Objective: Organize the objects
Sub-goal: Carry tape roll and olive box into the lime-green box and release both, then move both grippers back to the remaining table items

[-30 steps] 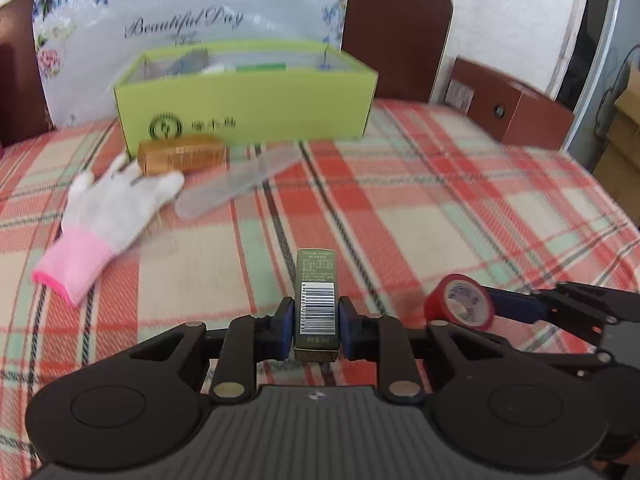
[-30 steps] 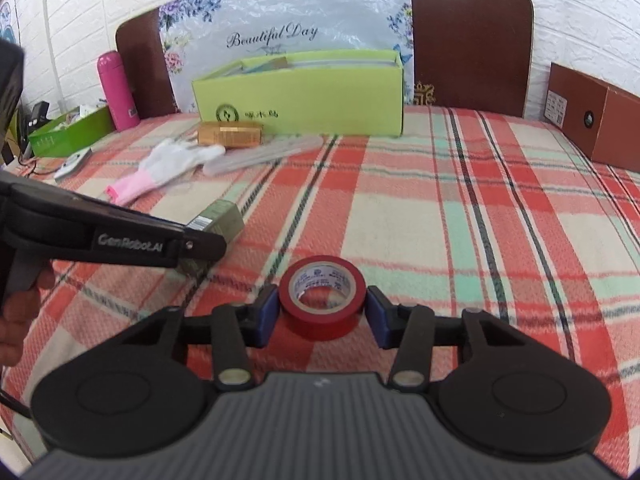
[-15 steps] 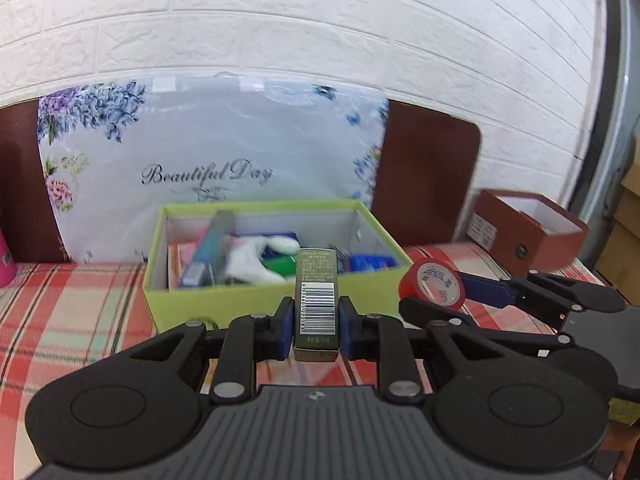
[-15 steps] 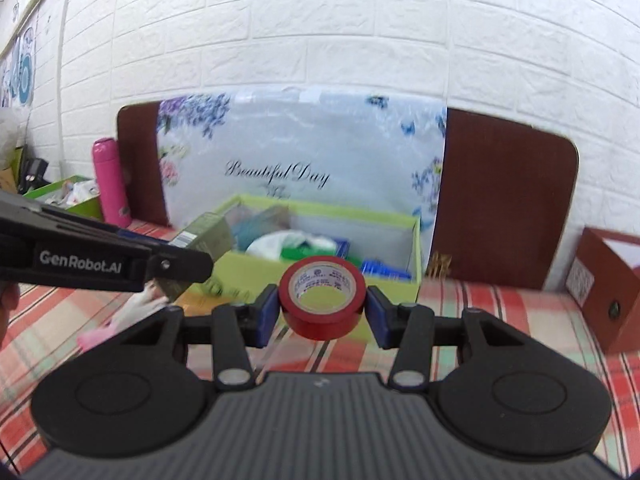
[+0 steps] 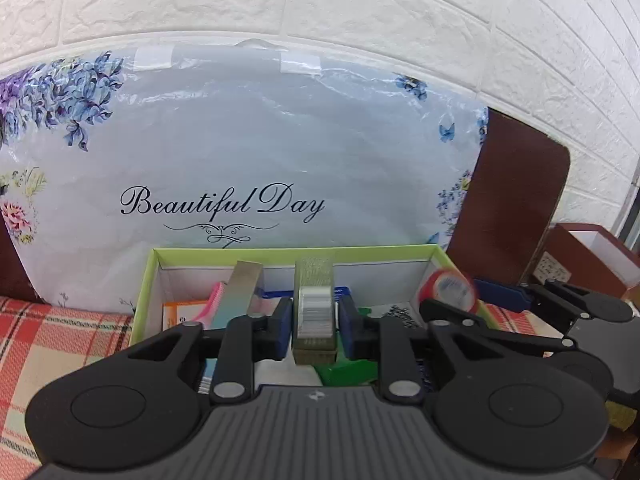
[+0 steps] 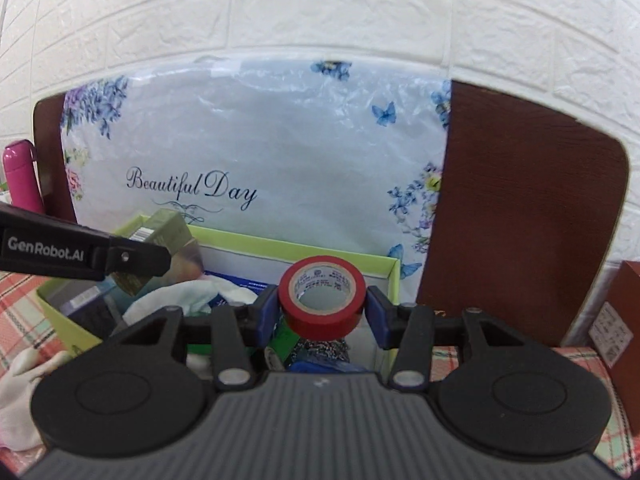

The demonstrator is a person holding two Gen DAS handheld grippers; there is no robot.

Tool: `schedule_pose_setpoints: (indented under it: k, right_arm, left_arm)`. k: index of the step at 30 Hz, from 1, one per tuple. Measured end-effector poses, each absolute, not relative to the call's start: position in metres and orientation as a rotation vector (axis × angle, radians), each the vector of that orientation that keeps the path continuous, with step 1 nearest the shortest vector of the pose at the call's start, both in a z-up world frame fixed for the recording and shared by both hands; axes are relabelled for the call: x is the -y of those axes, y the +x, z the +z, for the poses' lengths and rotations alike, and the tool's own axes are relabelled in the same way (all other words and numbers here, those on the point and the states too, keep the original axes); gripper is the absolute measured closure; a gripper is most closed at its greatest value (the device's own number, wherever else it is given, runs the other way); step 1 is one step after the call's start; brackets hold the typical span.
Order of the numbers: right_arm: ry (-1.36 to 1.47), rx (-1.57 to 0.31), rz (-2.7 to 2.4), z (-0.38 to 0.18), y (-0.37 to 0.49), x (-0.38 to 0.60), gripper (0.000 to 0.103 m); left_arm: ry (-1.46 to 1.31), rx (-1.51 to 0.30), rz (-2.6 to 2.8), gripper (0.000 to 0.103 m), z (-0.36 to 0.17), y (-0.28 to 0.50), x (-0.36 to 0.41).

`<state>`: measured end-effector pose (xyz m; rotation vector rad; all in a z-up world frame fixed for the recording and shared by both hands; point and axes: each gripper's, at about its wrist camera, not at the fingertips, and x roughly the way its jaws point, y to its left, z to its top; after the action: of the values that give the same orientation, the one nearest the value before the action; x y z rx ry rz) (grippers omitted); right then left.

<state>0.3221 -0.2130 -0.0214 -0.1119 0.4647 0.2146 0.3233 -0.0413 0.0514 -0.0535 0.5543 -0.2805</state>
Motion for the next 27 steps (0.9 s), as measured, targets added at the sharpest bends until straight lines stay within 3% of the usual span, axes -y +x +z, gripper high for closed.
schedule_pose_setpoints:
  k: [1, 2, 6, 8, 17, 27]
  right_arm:
    - [-0.116, -0.465, 0.203, -0.025, 0.322, 0.212, 0.037]
    - [-0.123, -0.453, 0.199, -0.027, 0.319, 0.212, 0.03]
    - [-0.156, -0.389, 0.178, -0.029, 0.297, 0.21, 0.006]
    - [-0.172, -0.372, 0.161, -0.027, 0.285, 0.209, 0.001]
    - [-0.099, -0.333, 0.157, -0.003, 0.208, 0.217, 0.0]
    - [-0.003, -0.424, 0.153, -0.019, 0.13, 0.219, 0.0]
  left_arm:
    - [-0.046, -0.56, -0.265, 0.03, 0.05, 0.323, 0.04]
    - [-0.053, -0.545, -0.246, 0.022, 0.049, 0.319, 0.037]
    - [-0.082, -0.492, -0.244, 0.02, 0.052, 0.301, 0.026]
    - [-0.08, -0.498, -0.234, 0.02, 0.054, 0.293, 0.025]
    - [-0.104, -0.594, -0.204, 0.02, 0.066, 0.229, 0.023]
    - [-0.077, -0.625, -0.172, 0.02, 0.052, 0.155, 0.027]
